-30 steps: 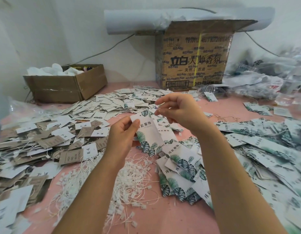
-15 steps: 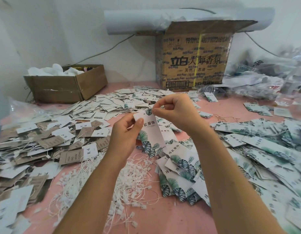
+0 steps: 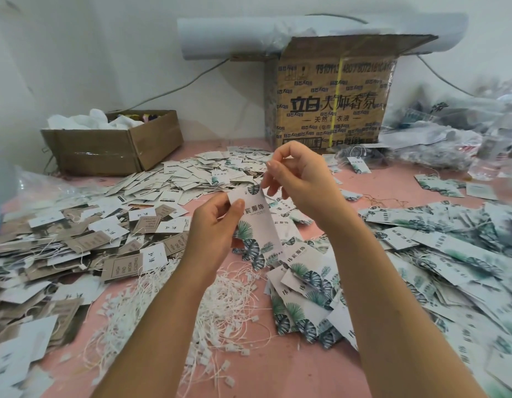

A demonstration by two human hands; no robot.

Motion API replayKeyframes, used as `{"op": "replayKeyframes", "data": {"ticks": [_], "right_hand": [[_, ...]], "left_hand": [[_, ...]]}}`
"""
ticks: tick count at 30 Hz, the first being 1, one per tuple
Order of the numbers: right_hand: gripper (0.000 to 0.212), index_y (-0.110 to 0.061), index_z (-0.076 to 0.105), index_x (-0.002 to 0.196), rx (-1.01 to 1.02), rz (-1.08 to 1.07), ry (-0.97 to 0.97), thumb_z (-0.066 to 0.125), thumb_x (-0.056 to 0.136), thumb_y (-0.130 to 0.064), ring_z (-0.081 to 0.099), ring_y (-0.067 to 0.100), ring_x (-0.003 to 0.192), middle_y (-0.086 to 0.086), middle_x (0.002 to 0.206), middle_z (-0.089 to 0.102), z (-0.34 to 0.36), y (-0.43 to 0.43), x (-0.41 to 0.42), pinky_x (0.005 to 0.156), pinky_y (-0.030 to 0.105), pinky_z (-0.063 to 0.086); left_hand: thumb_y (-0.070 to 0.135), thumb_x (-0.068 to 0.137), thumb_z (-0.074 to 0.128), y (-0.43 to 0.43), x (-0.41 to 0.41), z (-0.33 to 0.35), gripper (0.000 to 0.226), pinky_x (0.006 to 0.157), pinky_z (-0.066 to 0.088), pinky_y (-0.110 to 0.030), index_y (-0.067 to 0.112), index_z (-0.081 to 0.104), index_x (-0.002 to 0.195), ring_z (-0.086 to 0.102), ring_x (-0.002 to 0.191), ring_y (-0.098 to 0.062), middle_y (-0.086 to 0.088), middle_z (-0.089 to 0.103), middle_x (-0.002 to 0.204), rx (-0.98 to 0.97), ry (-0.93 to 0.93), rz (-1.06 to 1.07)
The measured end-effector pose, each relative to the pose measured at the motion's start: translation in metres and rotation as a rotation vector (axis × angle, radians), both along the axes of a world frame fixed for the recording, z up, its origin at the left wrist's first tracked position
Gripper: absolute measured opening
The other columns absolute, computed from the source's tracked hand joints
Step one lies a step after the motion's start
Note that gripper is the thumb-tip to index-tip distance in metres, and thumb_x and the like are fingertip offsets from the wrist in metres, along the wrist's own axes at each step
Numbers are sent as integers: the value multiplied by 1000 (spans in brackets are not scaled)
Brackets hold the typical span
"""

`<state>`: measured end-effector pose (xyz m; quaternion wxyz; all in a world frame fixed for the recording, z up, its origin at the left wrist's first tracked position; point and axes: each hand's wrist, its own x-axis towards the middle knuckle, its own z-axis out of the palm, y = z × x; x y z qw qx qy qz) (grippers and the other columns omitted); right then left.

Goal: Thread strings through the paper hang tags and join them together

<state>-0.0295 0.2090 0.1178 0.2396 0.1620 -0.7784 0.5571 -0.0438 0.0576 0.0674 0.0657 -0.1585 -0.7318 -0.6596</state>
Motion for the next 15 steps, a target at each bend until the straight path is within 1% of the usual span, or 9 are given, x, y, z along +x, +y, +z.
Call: {"op": "replayKeyframes", "data": {"ticks": [2, 4, 6, 8, 10, 12, 15], "right_hand": [[19, -13, 48, 77, 23, 18, -42, 52, 92, -1, 59, 9, 54, 3, 68, 65, -1, -1, -1, 48, 21, 44], [19, -12, 50, 77, 40, 28, -63, 55, 88, 2, 60, 9, 55, 6, 69, 66, -3, -1, -2, 50, 23, 46], [19, -11, 53, 77, 42, 36, -68, 59, 85, 5, 61, 8, 55, 6, 70, 66, -3, 0, -2, 50, 22, 46], [20, -11, 55, 77, 34, 40, -65, 62, 82, 7, 62, 6, 55, 7, 71, 67, -4, 0, -3, 50, 17, 46], [19, -11, 59, 80, 34, 37, -64, 64, 80, 8, 63, 8, 58, 9, 73, 69, -5, 1, -4, 54, 19, 50], [20, -13, 65, 86, 62, 15, -67, 65, 79, 7, 65, 15, 67, 5, 75, 69, -6, 1, -5, 62, 26, 56], [21, -15, 69, 87, 89, -33, -67, 68, 78, 5, 65, 13, 71, -6, 72, 66, -6, 1, -6, 70, 29, 56]], "left_hand": [[23, 95, 51, 0, 0, 0, 34, 55, 56, -39, -11, 51, 99, 59, 73, -26, -34, 57, 95, 5, -3, 1], [22, 95, 51, 0, 0, 0, 33, 54, 56, -39, -11, 51, 99, 60, 70, -24, -32, 59, 94, 12, -9, 1], [22, 96, 51, 0, 0, 0, 32, 53, 55, -37, -10, 52, 98, 61, 68, -22, -29, 61, 92, 14, -12, 2], [21, 96, 51, 0, 1, 0, 30, 52, 55, -36, -8, 53, 96, 62, 66, -18, -27, 62, 90, 18, -14, 6], [22, 95, 51, 0, 1, 0, 31, 55, 56, -41, -9, 53, 96, 60, 69, -22, -30, 60, 91, 13, -5, 11], [23, 95, 52, 0, 1, 1, 33, 56, 56, -44, -10, 52, 96, 58, 72, -26, -34, 56, 93, 3, 7, 15], [23, 94, 53, 0, 1, 1, 29, 57, 56, -44, -7, 54, 97, 57, 72, -24, -32, 57, 93, -4, 19, 24]]}}
